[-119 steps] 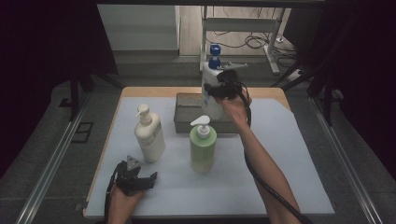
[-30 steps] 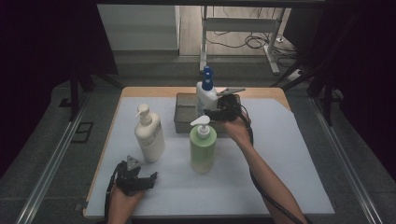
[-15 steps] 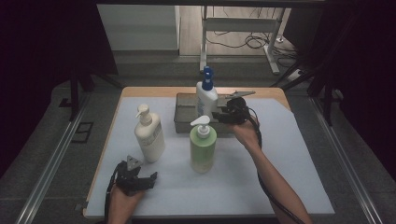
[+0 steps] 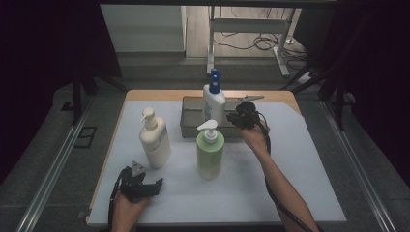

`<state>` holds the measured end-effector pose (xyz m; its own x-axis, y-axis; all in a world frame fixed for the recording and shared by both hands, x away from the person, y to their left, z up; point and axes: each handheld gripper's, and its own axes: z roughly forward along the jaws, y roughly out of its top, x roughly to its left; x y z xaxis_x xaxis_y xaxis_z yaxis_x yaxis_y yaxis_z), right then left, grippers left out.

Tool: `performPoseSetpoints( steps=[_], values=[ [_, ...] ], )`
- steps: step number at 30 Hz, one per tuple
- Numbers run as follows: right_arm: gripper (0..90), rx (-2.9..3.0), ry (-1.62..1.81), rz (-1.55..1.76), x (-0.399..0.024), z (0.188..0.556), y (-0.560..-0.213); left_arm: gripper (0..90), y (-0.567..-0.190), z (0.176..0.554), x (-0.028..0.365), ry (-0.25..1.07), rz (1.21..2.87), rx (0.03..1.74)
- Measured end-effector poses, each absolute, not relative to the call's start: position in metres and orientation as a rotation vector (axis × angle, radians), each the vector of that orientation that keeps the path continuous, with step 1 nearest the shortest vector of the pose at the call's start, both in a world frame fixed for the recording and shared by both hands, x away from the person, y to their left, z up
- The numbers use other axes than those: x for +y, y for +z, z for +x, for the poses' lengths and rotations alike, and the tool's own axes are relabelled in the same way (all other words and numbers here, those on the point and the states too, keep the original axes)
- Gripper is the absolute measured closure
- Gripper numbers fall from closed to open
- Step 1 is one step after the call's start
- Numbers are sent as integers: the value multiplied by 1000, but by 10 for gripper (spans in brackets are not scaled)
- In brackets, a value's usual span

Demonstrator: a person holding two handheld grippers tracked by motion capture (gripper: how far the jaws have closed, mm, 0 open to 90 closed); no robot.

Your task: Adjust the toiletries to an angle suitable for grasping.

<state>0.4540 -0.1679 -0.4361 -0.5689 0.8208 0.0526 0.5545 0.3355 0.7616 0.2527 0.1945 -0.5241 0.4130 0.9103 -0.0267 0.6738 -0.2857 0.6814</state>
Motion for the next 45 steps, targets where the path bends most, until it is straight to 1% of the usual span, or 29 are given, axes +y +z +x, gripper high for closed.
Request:
performPoseSetpoints(
  steps=[1, 3, 6, 13, 19, 45],
  values=[
    [821, 2264, 1087, 1221, -168, 454, -436, 121, -524, 253, 195, 495, 2054, 1339],
    [854, 2256, 1084, 1243, -166, 459, -440, 121, -524, 253, 195, 495, 2054, 1339],
    [863, 2259, 1075, 1260, -163, 463, -443, 121, -524, 253, 195, 495, 2054, 1339],
    [850, 2276, 1055, 1282, -154, 473, -448, 121, -524, 253, 195, 495, 2054, 1339],
    [858, 2274, 1059, 1326, -150, 478, -450, 121, -524, 253, 195, 495, 2054, 1339],
    [850, 2341, 1058, 1295, -120, 480, -455, 121, -524, 253, 195, 494, 2055, 1338]
  ],
)
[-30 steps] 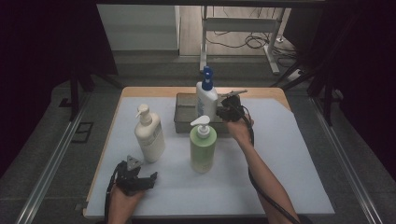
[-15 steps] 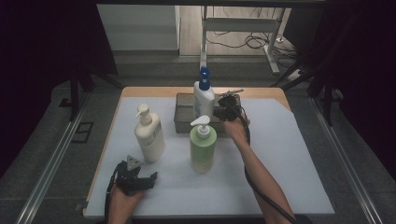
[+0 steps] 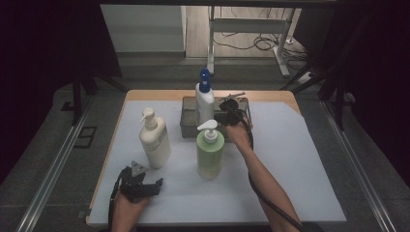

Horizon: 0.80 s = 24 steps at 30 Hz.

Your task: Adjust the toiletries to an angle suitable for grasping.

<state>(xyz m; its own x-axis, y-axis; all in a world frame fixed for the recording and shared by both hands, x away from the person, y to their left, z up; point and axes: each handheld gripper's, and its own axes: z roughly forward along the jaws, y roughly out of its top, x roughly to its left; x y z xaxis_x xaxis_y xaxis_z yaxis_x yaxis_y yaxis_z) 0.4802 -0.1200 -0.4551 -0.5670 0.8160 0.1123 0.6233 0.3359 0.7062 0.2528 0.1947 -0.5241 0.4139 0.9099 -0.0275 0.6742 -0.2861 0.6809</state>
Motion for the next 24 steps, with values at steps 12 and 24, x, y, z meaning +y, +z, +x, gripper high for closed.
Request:
performPoseSetpoints(
  steps=[12, 24],
  values=[
    [851, 2350, 1059, 1285, -110, 484, -454, 121, -524, 253, 195, 493, 2055, 1338],
    [855, 2383, 1076, 1276, -97, 486, -457, 121, -524, 253, 195, 495, 2056, 1338]
  ],
)
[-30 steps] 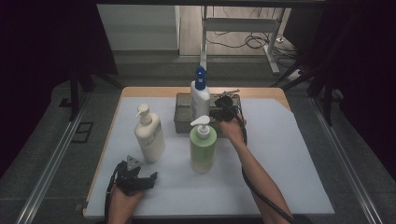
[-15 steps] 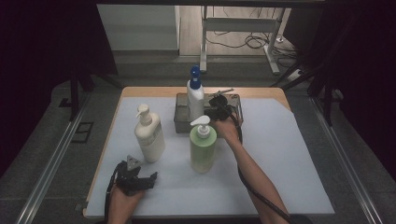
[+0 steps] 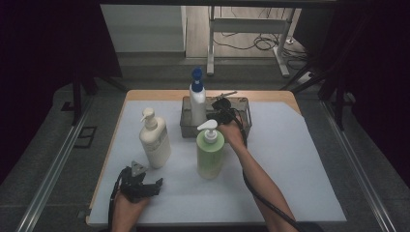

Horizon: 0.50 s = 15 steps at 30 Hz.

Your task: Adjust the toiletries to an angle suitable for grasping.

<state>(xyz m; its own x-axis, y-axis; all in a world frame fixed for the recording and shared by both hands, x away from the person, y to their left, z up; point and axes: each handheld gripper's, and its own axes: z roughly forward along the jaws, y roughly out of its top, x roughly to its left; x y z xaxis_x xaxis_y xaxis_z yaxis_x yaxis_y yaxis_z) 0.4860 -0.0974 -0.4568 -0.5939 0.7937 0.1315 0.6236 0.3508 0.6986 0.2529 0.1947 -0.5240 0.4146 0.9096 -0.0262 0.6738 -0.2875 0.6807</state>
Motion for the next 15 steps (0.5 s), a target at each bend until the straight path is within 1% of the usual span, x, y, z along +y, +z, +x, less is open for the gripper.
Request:
performPoseSetpoints(
  steps=[15],
  values=[
    [850, 2425, 1109, 1235, -79, 489, -457, 121, -524, 253, 195, 495, 2056, 1338]
  ],
)
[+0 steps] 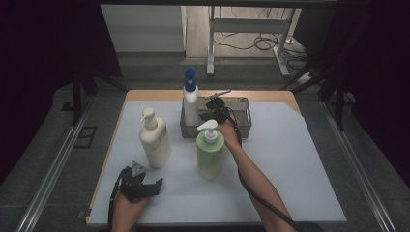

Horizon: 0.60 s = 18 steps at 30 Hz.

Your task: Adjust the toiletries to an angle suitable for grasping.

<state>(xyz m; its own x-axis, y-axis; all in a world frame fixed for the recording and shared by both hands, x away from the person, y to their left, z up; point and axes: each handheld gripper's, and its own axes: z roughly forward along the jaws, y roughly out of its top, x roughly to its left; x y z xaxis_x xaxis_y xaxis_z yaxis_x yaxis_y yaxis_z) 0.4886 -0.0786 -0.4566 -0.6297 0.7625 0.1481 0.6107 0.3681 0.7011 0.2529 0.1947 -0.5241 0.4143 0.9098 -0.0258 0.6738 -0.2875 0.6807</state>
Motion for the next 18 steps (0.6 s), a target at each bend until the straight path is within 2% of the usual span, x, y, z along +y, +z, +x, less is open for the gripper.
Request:
performPoseSetpoints(
  steps=[11, 18],
  values=[
    [857, 2436, 1133, 1215, -70, 491, -456, 121, -524, 253, 195, 494, 2056, 1339],
    [891, 2440, 1151, 1224, -68, 491, -456, 121, -524, 253, 195, 493, 2056, 1339]
  ],
)
